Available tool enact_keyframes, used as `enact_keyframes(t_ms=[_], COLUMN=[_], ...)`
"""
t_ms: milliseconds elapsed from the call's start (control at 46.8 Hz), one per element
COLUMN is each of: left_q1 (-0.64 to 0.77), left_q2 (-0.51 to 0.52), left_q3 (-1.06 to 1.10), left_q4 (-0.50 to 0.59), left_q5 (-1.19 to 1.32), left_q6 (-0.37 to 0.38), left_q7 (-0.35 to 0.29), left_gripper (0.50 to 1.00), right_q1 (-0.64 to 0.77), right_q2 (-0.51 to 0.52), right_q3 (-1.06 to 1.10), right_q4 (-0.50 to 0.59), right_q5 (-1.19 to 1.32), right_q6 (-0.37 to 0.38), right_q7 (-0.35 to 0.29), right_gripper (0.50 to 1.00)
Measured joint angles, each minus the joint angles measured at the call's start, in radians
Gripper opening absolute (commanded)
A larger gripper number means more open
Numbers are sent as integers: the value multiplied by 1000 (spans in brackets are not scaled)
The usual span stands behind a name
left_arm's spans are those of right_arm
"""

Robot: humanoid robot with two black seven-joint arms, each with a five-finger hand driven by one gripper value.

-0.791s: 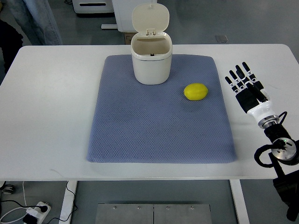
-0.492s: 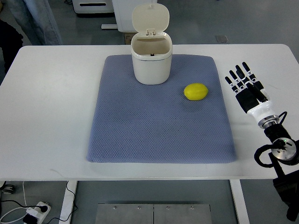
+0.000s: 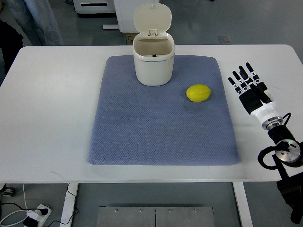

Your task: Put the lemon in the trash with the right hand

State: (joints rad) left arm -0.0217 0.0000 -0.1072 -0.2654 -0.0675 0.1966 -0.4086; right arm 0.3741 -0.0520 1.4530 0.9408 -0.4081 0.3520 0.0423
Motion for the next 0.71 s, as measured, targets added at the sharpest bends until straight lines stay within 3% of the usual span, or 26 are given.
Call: enact_keyframes(t_ms=[706], left_q1=[0], left_q2=[0], left_q3=[0], left_q4=[0], left_q5=[0], left_q6=[1], left_q7=[0], left_gripper=[1000], right_q1=[54], right_q2=[1], right_q3=[2], right_q4=[-25], right_q5=[1], right_q6=[-4], right_q7=[1], right_gripper=[1000])
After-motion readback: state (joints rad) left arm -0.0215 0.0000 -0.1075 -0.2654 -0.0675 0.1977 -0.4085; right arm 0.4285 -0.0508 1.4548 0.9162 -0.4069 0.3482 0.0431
